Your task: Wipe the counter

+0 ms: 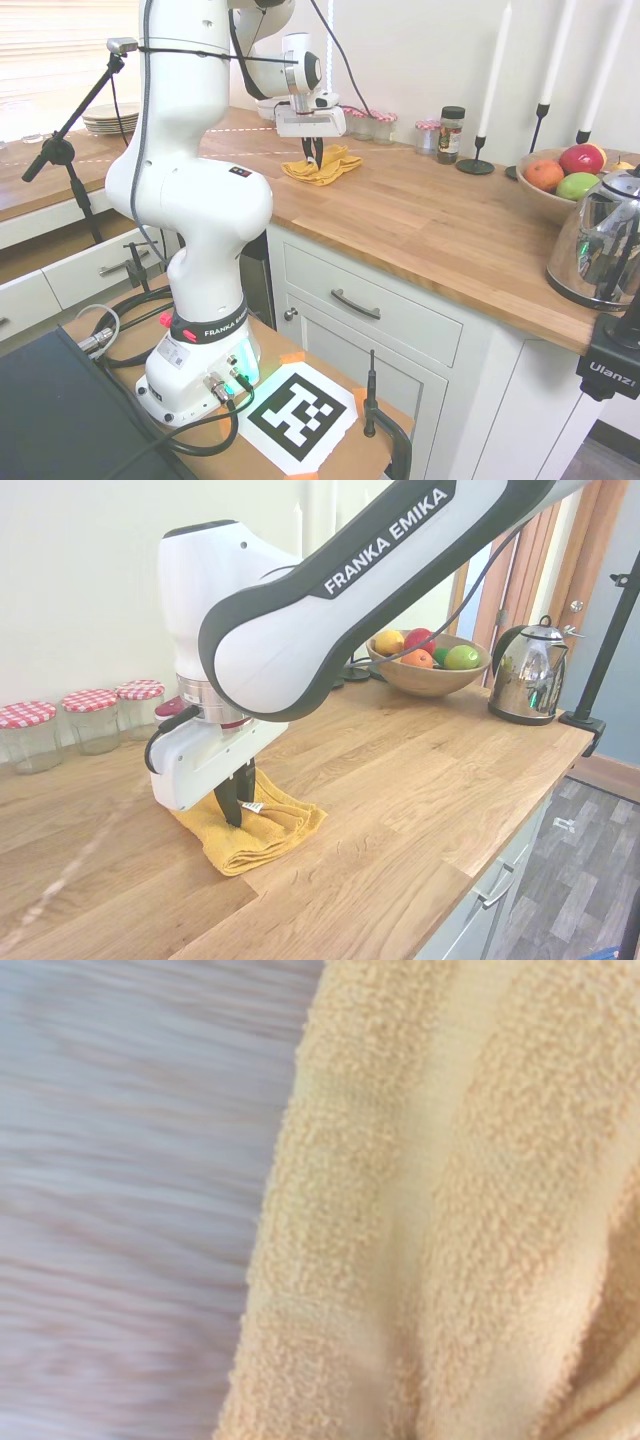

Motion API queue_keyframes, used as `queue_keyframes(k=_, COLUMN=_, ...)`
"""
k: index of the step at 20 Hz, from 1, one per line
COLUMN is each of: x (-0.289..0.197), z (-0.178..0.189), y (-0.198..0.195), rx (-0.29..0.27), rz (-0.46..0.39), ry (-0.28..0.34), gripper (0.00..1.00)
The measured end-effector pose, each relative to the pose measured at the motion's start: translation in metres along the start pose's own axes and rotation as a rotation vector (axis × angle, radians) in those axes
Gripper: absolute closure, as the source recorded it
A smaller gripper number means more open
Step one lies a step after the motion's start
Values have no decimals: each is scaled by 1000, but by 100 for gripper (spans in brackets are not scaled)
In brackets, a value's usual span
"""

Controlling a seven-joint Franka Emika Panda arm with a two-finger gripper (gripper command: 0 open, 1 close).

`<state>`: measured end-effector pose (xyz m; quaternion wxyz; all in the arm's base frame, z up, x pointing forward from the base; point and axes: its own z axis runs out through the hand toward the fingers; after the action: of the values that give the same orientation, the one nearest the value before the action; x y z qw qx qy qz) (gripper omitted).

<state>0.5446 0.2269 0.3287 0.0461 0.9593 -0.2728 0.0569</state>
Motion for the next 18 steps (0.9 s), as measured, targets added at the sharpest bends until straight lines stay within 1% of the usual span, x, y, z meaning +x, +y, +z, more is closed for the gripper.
queue_keyframes(k=3, x=20, z=3, y=22, rx=-10, rz=13, ry=-6, gripper=100)
queue_keyframes(k=8, x=85, z=14, y=97, rx=-32, rz=50, ry=-27, gripper=100)
queue_keyframes(k=12, x=119, z=19, y=149, rx=-40, rz=75, ry=-41, gripper=100)
queue_keyframes(k=16, x=147, z=22, y=194, rx=-35, rz=99, ry=-53, gripper=100)
queue_keyframes(k=18, x=155, z=27, y=213, rx=-23, rz=110, ry=-60, gripper=100)
